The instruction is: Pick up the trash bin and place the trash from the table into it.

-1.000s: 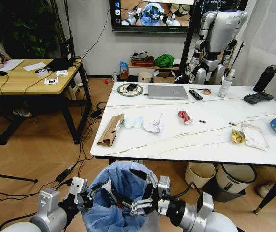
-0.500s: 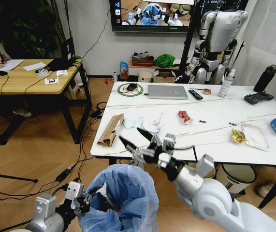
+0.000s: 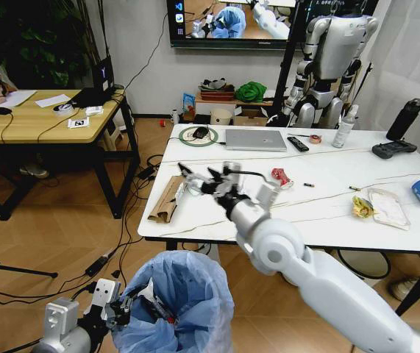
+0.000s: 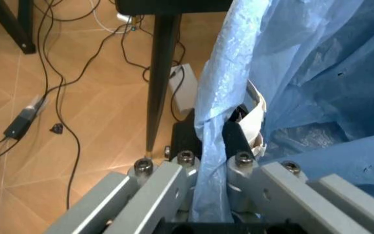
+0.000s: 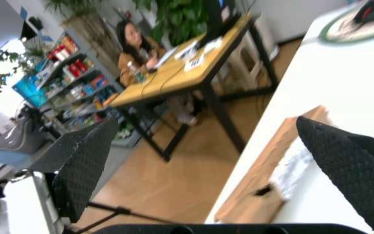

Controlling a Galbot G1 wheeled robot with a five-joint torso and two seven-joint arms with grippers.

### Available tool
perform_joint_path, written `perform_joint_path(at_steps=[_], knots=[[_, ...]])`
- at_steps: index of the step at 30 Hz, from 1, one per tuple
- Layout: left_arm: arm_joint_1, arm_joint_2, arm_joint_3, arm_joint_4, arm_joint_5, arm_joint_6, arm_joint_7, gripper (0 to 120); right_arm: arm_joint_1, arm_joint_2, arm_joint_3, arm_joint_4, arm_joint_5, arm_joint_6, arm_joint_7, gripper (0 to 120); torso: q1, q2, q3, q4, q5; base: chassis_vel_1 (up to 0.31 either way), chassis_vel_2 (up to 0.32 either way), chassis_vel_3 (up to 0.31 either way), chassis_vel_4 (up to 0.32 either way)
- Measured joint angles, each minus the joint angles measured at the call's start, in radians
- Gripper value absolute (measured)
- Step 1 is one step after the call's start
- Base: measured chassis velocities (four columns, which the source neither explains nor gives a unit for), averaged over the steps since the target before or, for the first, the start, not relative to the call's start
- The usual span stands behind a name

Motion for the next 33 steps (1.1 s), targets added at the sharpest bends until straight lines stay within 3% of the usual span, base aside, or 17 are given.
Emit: perform_joint_path(at_steps=[8,21,33], knots=[[-0.008,0.005,0.001,0.0,-0.006,0.0,0.0,0,0.029,0.131,-0.029,-0.115,0.014,-0.075,0.035,100,0.0,0.0,0.0,0.0003,0.0001,0.0,0.0,0.0,0.0],[-0.015,0.006,0.0,0.0,-0.011,-0.001,0.0,0,0.036,0.187,-0.051,-0.187,0.011,-0.121,0.125,100,0.0,0.0,0.0,0.0003,0.0002,0.0,0.0,0.0,0.0],[-0.023,0.011,0.003,0.0,-0.019,-0.001,0.0,0,0.015,0.18,-0.049,-0.195,-0.018,-0.136,0.169,100,0.0,0.0,0.0,0.0002,0.0002,0.0,0.0,0.0,0.0]])
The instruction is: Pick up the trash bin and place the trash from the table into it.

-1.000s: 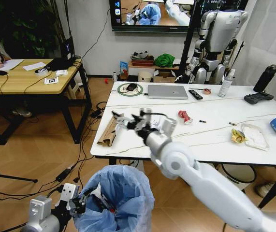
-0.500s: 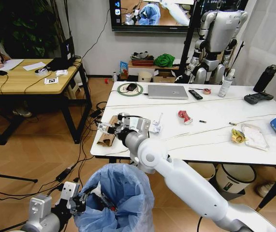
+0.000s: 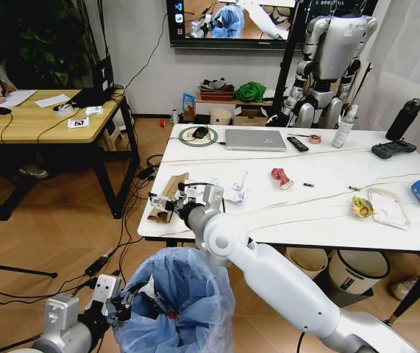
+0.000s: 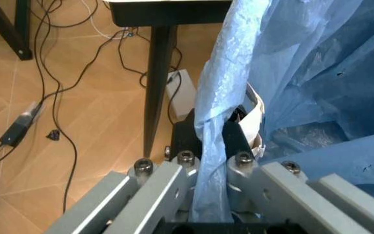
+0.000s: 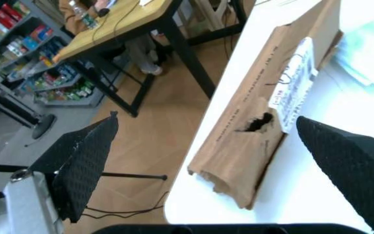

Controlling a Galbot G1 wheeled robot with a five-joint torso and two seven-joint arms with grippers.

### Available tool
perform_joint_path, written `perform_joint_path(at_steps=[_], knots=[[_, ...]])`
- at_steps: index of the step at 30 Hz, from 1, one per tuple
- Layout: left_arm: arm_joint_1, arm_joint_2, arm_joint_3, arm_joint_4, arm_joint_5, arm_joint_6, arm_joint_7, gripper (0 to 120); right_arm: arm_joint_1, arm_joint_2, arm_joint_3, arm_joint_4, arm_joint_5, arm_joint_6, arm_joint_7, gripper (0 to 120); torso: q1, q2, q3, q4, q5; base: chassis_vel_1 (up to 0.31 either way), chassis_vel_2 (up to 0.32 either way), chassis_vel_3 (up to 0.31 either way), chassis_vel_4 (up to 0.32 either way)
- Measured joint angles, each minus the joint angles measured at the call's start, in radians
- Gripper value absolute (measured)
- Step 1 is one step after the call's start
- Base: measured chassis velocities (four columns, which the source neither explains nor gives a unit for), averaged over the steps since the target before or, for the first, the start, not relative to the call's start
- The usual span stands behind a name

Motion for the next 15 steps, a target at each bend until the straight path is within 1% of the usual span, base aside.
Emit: perform_joint_path(at_steps=[15], knots=[[0.0,-0.001,-0.002,0.0,-0.002,0.0,-0.001,0,-0.003,0.024,0.012,-0.072,-0.043,-0.005,-0.004,100,0.0,0.0,0.0,0.0,0.0,0.0,0.0,0.0,0.0]])
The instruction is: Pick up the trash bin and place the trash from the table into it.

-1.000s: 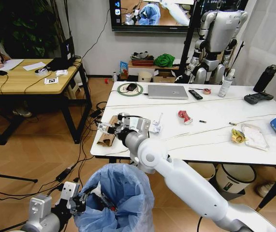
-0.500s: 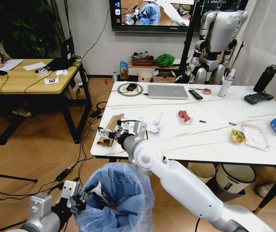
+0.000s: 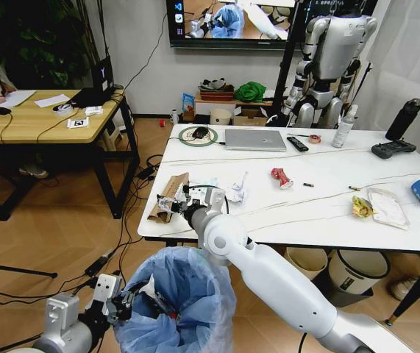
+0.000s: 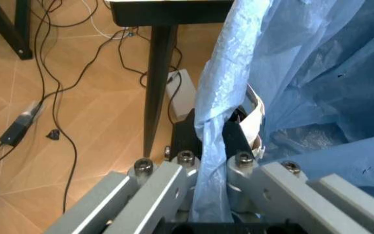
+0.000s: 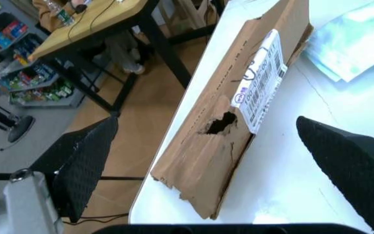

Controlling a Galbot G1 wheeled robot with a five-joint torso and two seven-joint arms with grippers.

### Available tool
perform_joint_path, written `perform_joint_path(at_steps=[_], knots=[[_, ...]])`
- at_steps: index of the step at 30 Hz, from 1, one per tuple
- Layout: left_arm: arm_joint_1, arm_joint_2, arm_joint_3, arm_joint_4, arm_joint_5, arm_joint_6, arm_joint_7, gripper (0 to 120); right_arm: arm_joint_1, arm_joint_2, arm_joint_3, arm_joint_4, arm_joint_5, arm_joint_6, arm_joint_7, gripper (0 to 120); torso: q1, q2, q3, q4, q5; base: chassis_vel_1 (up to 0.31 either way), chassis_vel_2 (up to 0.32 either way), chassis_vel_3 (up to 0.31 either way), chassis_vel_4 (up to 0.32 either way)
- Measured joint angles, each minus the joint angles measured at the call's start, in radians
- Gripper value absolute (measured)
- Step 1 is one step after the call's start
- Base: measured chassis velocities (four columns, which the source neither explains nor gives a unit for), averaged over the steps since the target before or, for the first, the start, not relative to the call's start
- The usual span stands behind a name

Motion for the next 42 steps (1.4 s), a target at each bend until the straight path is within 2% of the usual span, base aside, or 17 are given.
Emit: perform_joint_path(at_steps=[42], knots=[[-0.003,-0.006,0.005,0.0,0.0,-0.005,0.004,0,0.033,0.059,-0.053,-0.125,-0.067,-0.02,-0.021,100,0.0,0.0,0.0,0.0,0.0,0.0,0.0,0.0,0.0]])
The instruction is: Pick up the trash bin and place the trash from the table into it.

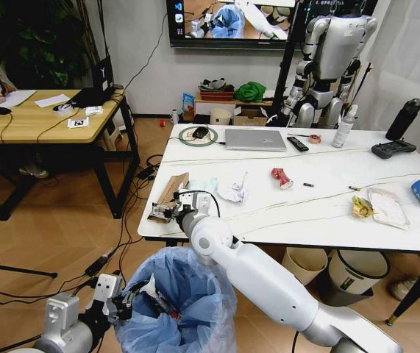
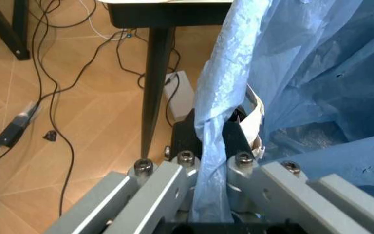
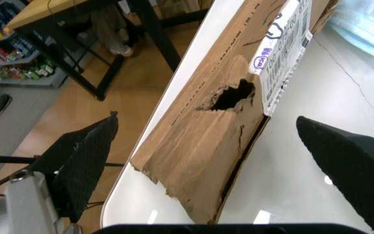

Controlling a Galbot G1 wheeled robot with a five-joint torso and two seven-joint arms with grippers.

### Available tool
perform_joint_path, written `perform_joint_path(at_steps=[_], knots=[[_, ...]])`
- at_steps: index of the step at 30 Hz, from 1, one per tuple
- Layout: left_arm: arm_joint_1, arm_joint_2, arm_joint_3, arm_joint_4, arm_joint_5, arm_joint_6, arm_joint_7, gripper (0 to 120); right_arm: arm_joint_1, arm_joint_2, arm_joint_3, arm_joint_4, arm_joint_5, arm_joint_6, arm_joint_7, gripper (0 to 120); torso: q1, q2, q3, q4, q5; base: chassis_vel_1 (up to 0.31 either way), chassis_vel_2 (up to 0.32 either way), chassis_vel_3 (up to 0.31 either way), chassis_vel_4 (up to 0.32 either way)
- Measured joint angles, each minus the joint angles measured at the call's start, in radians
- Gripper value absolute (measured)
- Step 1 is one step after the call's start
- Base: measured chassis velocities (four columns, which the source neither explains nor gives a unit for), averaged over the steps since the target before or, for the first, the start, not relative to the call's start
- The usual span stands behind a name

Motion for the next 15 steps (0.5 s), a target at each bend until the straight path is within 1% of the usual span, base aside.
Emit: perform_joint_path(at_steps=[15], knots=[[-0.004,0.004,0.0,0.0,-0.004,-0.001,0.002,0,0.004,0.006,-0.001,-0.042,-0.035,0.0,-0.003,100,0.0,0.0,0.0,0.0,0.0,0.0,0.0,0.0,0.0]])
